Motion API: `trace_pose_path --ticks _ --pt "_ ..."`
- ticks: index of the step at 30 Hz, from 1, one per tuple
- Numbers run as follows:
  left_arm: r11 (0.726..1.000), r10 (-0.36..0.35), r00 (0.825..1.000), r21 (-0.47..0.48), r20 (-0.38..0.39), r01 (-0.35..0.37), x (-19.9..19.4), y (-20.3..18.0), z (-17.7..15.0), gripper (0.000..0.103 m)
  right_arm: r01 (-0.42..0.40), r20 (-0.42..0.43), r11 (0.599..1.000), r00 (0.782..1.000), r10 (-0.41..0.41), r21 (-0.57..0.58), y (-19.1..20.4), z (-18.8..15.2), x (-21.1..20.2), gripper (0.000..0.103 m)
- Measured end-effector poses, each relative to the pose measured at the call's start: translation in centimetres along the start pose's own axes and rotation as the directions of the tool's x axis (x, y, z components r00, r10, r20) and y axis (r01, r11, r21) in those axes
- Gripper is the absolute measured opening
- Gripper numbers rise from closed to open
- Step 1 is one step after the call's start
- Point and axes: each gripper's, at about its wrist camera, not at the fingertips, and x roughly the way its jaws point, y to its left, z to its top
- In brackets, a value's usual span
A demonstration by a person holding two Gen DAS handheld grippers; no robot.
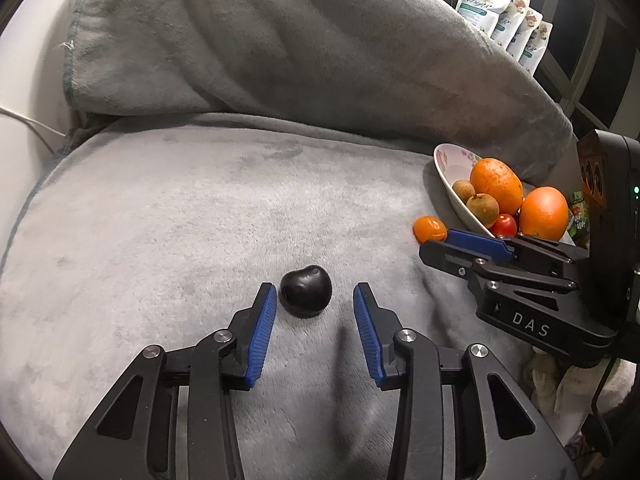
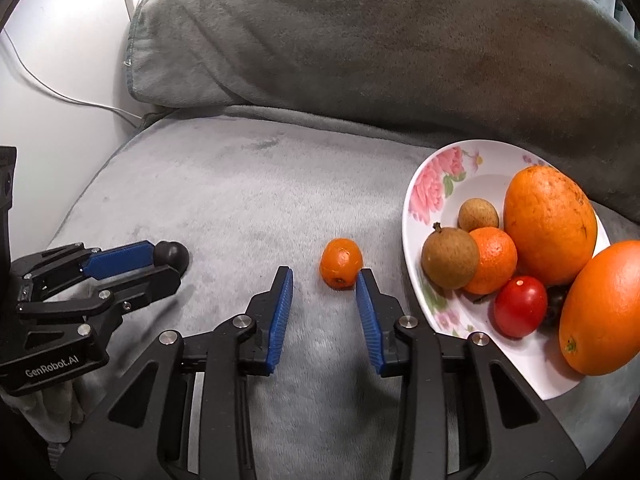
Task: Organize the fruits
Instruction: 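Close the left gripper on the dark plum while the right gripper closes on the kumquat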
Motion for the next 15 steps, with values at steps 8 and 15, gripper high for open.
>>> trace_pose_path --ticks 8,15 --pt "1.000 0.004 1.000 0.006 -0.020 -0.004 0.7 0.0 0.2 0.035 0.072 0.006 0.997 0.997 -0.072 -0.035 0.4 0.6 1.0 0.035" --pt "1.000 0.008 0.999 -0.002 -0.033 -0.008 1.4 0.1 0.5 0.028 0.104 0.008 0.993 0.995 -0.104 -0.062 0.8 1.4 1.8 0.023"
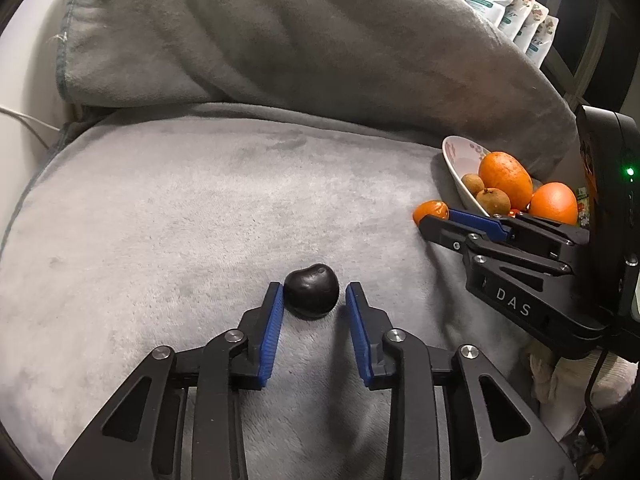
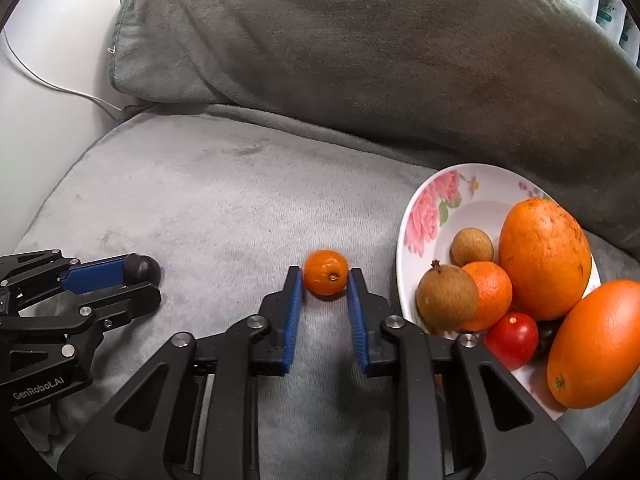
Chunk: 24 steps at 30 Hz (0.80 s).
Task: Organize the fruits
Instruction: 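Close the left gripper on the dark plum while the right gripper closes on the kumquat, then carry the plum in the left gripper while the right gripper carries the kumquat to the plate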
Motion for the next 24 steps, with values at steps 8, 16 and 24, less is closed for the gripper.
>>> trace_pose_path --ticks 8,16,24 --pt "1.000 -0.002 1.000 -0.008 0.000 0.002 0.5 0.2 0.3 0.024 -0.018 0.015 1.000 1.000 0.018 0.000 -0.1 0.2 0.1 0.020" --pt "1.000 0.007 1.000 -0.025 0.020 -0.007 -0.3 0.3 0.2 0.024 -0.053 0.056 0.999 0.997 0.053 -0.008 0.0 0.3 -1.4 0.020" --pt "1.000 0.010 0.998 -0.022 0.058 -0.008 -2.1 -0.3 0.5 0.024 -0.099 0.105 0.995 0.990 0.099 -0.007 -0.5 0.5 -3.9 0.020"
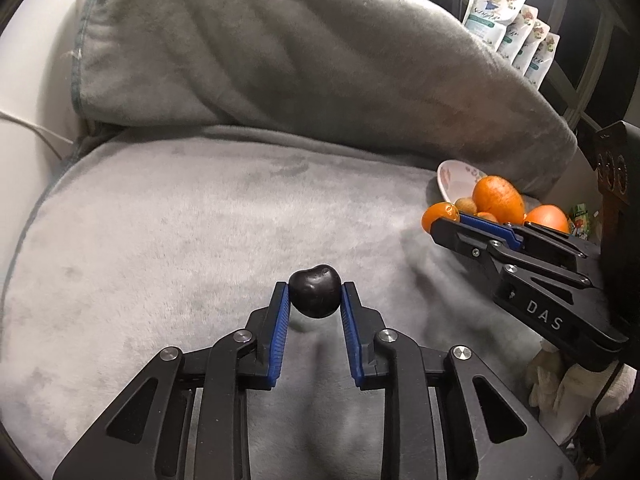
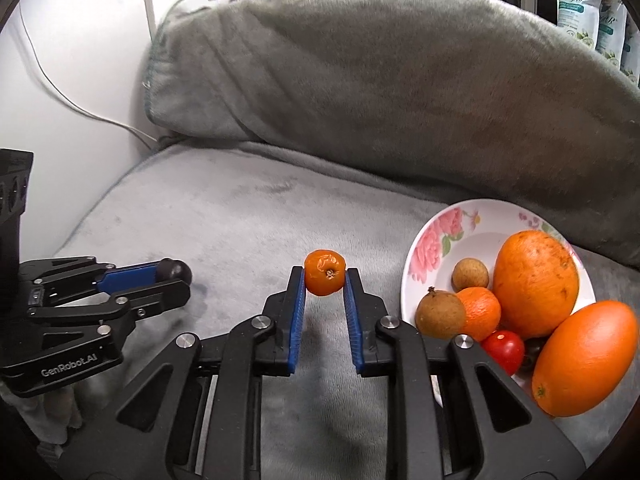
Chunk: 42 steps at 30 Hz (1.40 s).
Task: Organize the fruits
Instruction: 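Carry the plum in the left gripper while the right gripper carries the kumquat to the plate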
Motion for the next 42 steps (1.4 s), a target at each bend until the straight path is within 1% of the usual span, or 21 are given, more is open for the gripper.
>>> trace_pose_path --ticks 11,20,24,32,37,42 --pt "0.999 -0.029 0.998 0.034 0.050 0.027 -1.4 -3.4 1.2 0.024 -0.032 0.097 0.999 0.995 0.030 0.015 -2.1 0.5 -5.0 0.020" --pt "0.996 -0.061 0.996 0.065 0.070 0.057 -1.4 -6.2 2.3 0.024 -0.025 0.148 0.999 0.989 0.020 0.032 -4.6 0.7 -8.1 0.020" --pt "0.994 -0.077 0.994 0.080 0.075 0.071 -1.4 -7.6 2.6 0.024 -0.008 0.168 0.999 0.986 0.000 0.046 -6.2 0.6 -9.4 0.020" --pt "0.989 -0.104 0.991 0.110 0.080 0.095 -1.1 -9.9 3.3 0.024 0.028 0.184 0.996 0.982 -0.042 0.079 -9.8 0.4 -11.1 0.020" --pt "0.987 -0.112 0.990 0.124 0.082 0.101 -0.6 -11.0 4.0 0.024 0.039 0.183 0.993 0.981 -0.058 0.107 -11.8 0.2 -11.3 0.020" --pt "0.985 -0.116 0.990 0.136 0.081 0.105 0.2 -11.9 4.8 0.024 0.035 0.174 0.990 0.983 -0.058 0.134 -13.7 0.1 -10.9 0.020"
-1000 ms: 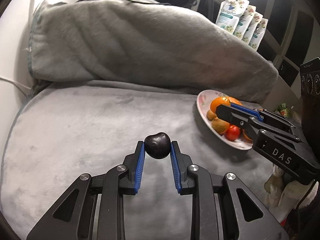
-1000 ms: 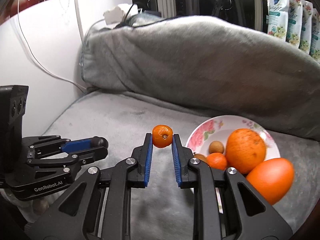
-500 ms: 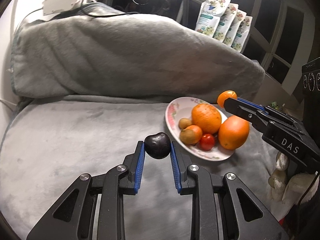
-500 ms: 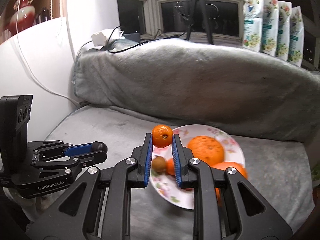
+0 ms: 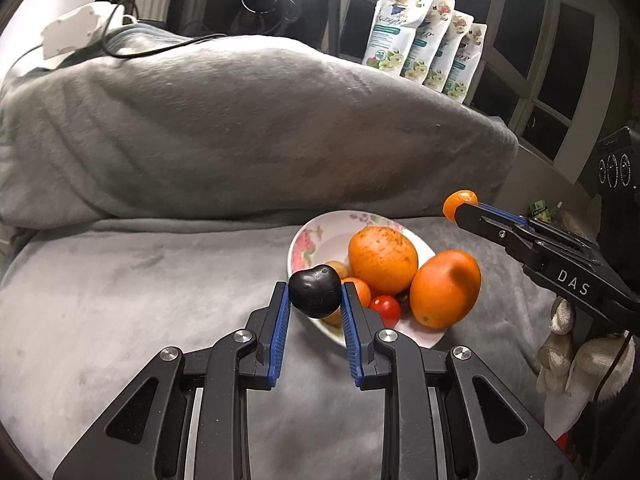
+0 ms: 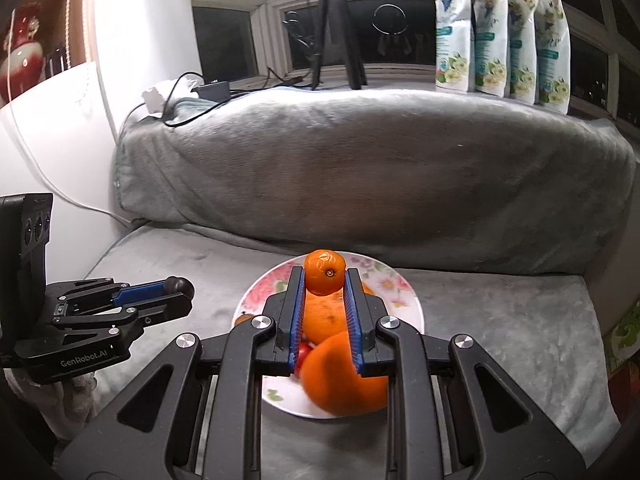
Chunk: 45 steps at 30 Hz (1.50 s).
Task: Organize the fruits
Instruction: 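Carry the plum in the left gripper while the right gripper carries the kumquat to the plate, then open the left gripper over the plate while the right gripper releases the kumquat there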
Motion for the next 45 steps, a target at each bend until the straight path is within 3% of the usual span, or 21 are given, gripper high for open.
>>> trace_pose_path --ticks 15,45 --pt "1.000 -0.007 0.999 0.013 -0.033 0.008 3.3 -0.8 1.5 0.024 -0.001 -0.060 0.999 0.998 0.004 0.047 -3.8 0.4 3.2 0.020" --pt "0.999 0.003 0.999 0.034 -0.049 -0.001 5.7 -1.6 2.1 0.024 -0.006 -0.122 1.000 0.992 0.008 0.015 -4.4 0.7 5.8 0.021"
